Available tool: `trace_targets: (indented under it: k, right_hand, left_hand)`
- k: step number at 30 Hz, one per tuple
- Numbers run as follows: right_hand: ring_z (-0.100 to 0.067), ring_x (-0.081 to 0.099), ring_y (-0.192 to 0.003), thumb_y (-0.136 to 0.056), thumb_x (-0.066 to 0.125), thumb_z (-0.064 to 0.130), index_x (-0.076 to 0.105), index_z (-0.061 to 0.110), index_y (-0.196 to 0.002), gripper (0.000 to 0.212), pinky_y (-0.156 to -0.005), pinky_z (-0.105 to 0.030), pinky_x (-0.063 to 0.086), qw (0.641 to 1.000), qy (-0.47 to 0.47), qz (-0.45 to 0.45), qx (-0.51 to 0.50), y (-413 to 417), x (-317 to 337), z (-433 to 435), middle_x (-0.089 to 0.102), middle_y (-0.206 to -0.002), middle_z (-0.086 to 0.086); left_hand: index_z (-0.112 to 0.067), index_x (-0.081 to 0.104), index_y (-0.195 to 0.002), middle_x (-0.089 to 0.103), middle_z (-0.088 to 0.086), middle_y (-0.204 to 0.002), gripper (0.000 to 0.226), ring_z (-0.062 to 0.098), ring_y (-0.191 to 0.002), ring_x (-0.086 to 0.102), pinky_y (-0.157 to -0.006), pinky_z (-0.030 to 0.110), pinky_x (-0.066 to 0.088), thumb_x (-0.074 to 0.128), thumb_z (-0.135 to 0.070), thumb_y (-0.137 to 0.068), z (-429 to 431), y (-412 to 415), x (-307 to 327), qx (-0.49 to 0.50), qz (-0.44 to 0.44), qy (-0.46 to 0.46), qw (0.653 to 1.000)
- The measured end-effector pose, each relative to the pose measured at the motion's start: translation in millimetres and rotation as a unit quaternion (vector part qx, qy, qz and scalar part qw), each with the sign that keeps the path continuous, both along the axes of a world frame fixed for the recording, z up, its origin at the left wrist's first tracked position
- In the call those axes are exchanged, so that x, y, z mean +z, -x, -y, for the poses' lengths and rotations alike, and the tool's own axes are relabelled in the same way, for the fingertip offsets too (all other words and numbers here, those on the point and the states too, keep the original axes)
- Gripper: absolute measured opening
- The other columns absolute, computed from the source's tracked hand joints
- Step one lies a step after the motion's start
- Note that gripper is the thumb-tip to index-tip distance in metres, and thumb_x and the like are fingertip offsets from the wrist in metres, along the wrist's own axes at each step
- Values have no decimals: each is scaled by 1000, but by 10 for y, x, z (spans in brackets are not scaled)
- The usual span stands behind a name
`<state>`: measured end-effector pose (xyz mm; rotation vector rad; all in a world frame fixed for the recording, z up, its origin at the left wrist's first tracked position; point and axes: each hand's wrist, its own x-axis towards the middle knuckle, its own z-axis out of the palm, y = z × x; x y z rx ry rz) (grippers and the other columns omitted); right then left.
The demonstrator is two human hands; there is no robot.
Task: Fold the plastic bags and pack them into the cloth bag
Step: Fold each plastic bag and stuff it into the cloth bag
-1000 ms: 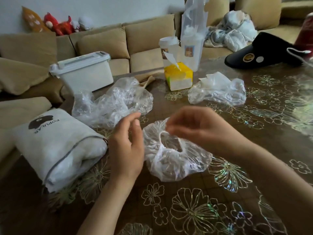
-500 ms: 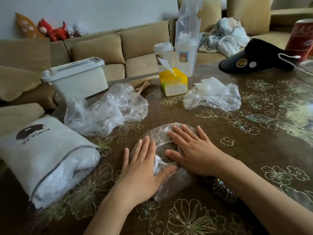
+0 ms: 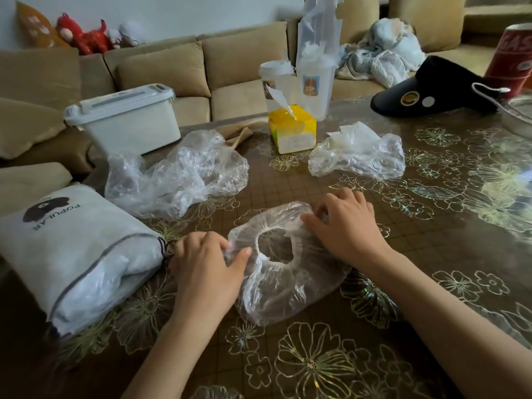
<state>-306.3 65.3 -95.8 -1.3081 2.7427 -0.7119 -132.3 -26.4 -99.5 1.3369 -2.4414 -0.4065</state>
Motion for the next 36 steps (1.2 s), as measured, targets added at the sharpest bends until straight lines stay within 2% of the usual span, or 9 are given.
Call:
trace_targets:
  k: [5,11,13,16,19,21,24,31,36]
  right_hand:
    - [-11,56,-72,-86,66,24,56,19,-79,13,-61,-23,45,985,99,139,40,-14,178,-75,60,-81,4]
    - [-13,58,-72,-79,70,1,60,15,-93,23,-55,-19,50,941,82,320,75,115,427,-258,61,-88,-5]
    - [-10,56,-70,-77,71,-3,59,11,-107,35,-48,-13,47,941,45,326,82,155,438,-282,59,-88,-2]
    - [-8,57,-72,-75,77,20,53,12,-121,53,-53,-16,47,949,23,307,65,153,388,-252,58,-94,3]
    - [-15,56,-67,-84,59,53,60,8,-97,47,-58,-27,46,964,47,261,19,93,316,-172,61,-84,-5]
    - [-18,47,-52,-86,52,59,52,8,-67,55,-51,-29,39,980,-8,201,-1,83,249,-138,51,-62,-6]
    - [-18,53,-52,-85,61,50,57,8,-62,48,-50,-27,42,978,-34,207,13,73,261,-177,57,-58,-6]
    - [-22,62,-68,-87,66,25,55,3,-86,25,-59,-38,56,969,150,196,18,43,275,-110,64,-81,-9]
    - [-21,53,-63,-82,69,21,52,11,-74,21,-58,-35,47,984,42,171,23,83,294,-200,58,-73,-6]
  left_hand:
    - [-24,51,-82,58,-6,-91,16,4,-79,56,-58,10,42,62,-15,-88,36,10,81,3,-232,-84,969]
    - [-21,60,-92,69,5,-93,28,12,-74,64,-53,15,50,61,6,-83,200,-35,201,25,-411,-351,841]
    - [-22,61,-93,67,2,-101,29,11,-88,63,-72,22,53,60,6,-85,216,4,184,17,-409,-309,859]
    - [-20,60,-101,60,-6,-110,21,8,-105,56,-91,23,44,58,-3,-89,117,68,132,19,-340,-43,939]
    - [-12,66,-100,58,-5,-105,19,9,-105,52,-91,12,35,55,-23,-91,-66,124,128,-88,-249,127,956]
    - [-16,65,-91,56,-10,-99,34,5,-98,52,-86,9,36,53,-48,-86,-226,133,127,-179,-220,87,955]
    - [-25,55,-89,46,-13,-98,48,1,-96,40,-82,8,35,58,-68,-68,-423,87,141,-243,-144,67,957]
    - [-26,63,-89,50,-20,-93,23,-4,-89,51,-72,9,41,61,-3,-86,-236,-34,160,-241,-103,0,965]
    - [-31,69,-75,66,-16,-76,7,2,-72,60,-62,13,45,69,-27,-80,-72,-242,338,-256,-103,-130,952]
